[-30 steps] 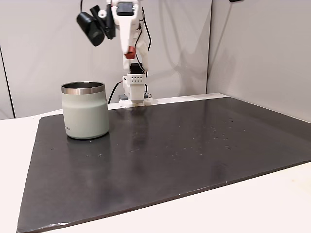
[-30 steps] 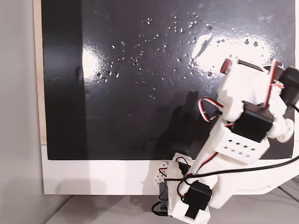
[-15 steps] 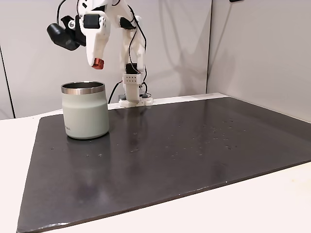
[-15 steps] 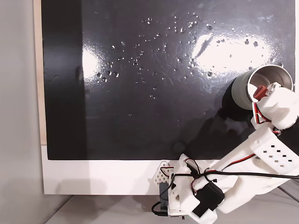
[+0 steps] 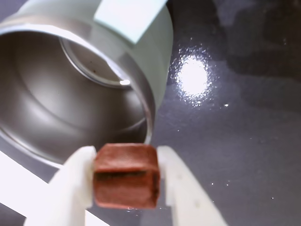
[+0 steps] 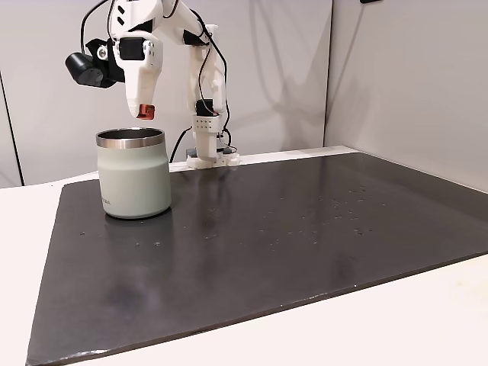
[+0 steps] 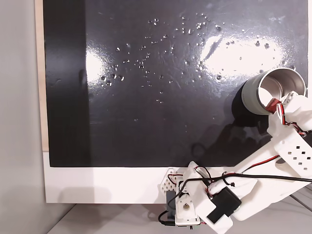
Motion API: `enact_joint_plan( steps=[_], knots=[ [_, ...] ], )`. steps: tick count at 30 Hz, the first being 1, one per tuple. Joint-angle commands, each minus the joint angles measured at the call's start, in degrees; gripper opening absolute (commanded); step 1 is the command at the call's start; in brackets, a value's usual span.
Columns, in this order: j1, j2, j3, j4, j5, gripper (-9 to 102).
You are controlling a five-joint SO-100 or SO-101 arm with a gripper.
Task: Grasp a cube and put it in the cup.
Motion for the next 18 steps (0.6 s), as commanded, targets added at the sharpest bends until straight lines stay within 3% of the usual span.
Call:
enact_joint_plan(
  steps=[1, 18],
  knots=[
    [1.23, 0.0, -3.69, -0.18, -0.44, 2],
    [3.08, -7.91, -13.01, -0.09, -0.26, 3]
  ],
)
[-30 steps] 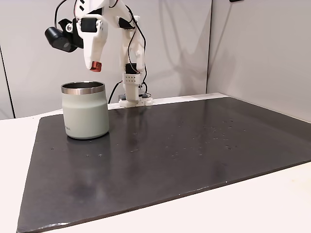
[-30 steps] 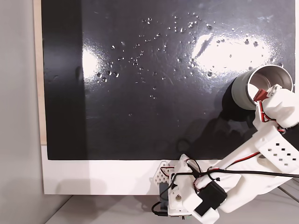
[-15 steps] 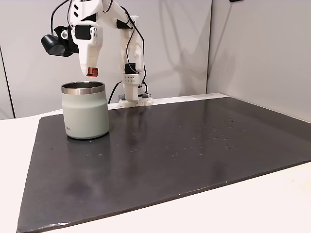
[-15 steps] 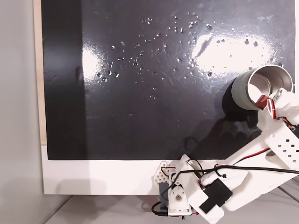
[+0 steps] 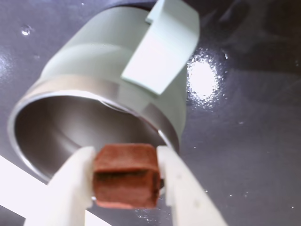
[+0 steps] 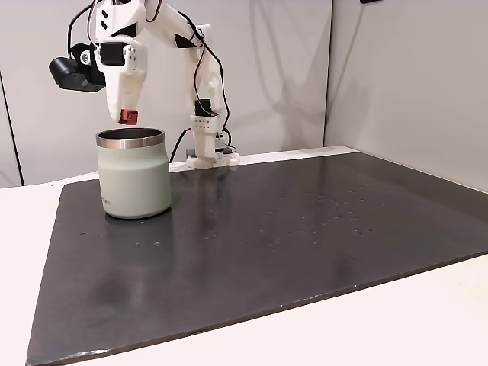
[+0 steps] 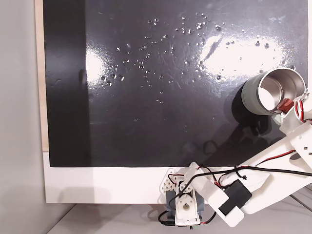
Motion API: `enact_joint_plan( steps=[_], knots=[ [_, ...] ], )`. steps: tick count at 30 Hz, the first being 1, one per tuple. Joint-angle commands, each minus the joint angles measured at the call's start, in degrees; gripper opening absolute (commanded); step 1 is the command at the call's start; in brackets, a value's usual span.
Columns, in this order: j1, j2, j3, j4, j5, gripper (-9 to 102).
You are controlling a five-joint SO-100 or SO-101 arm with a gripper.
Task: Grasp a cube and put it in the cup.
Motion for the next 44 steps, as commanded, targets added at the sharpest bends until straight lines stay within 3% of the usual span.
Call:
enact_joint_plan(
  steps=[1, 11, 17, 44],
  knots=[
    [-0.79, 0.18, -4.31, -0.09, -0.26, 3],
    [-2.02, 0.09, -5.1, -0.09, 0.0, 3],
    [-2.64, 0.09, -5.1, 1.23, 0.53, 23],
    [-3.6, 6.06, -4.48, 3.25, 0.62, 24]
  ],
)
